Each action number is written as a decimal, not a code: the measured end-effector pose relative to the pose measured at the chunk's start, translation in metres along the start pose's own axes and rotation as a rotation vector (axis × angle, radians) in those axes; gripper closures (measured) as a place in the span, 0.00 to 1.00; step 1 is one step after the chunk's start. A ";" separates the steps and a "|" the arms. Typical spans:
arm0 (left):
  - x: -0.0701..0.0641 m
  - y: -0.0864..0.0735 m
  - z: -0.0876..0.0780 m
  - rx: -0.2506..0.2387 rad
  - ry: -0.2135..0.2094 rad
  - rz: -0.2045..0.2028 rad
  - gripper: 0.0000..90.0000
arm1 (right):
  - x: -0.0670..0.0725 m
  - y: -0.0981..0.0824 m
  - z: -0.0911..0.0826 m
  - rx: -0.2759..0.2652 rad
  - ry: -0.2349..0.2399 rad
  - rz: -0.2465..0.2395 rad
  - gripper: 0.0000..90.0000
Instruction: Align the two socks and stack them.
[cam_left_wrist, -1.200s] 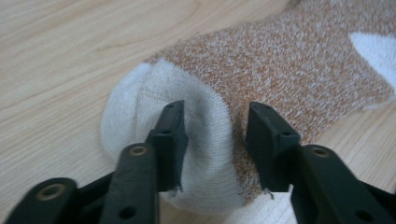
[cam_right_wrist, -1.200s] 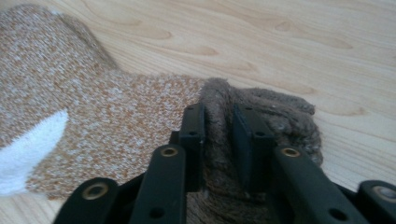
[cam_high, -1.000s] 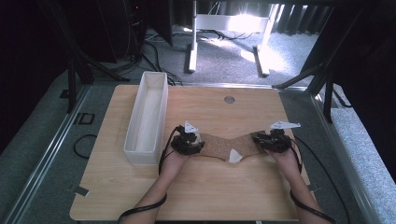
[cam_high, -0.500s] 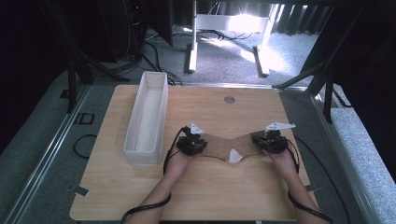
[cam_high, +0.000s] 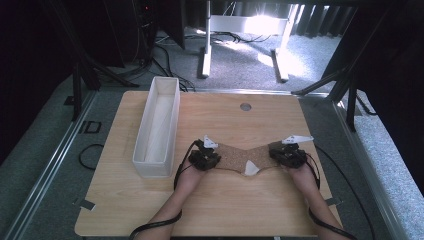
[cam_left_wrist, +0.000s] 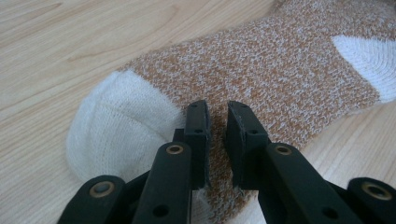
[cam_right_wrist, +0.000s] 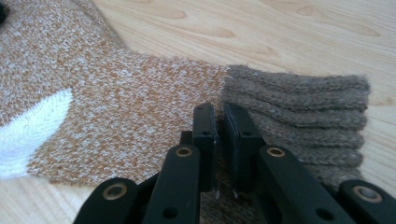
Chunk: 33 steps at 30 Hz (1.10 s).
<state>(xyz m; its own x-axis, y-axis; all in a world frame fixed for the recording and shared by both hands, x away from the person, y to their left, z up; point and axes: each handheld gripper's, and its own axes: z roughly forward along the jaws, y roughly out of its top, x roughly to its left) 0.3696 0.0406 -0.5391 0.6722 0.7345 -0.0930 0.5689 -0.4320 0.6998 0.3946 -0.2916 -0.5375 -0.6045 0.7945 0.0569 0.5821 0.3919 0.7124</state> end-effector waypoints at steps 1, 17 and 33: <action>0.000 -0.001 -0.001 0.000 -0.001 0.005 0.88 | 0.001 -0.001 -0.001 0.000 0.004 -0.001 0.92; -0.013 -0.014 -0.012 0.006 -0.033 0.007 0.88 | 0.015 -0.023 -0.018 -0.029 0.022 -0.001 0.92; -0.028 -0.027 -0.022 -0.001 -0.057 0.013 0.88 | 0.025 -0.037 -0.030 -0.042 0.026 -0.013 0.90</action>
<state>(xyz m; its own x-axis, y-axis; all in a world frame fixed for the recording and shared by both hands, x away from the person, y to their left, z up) 0.3247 0.0431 -0.5401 0.7058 0.6975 -0.1240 0.5593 -0.4413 0.7017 0.3417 -0.2995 -0.5414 -0.6266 0.7766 0.0651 0.5506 0.3821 0.7422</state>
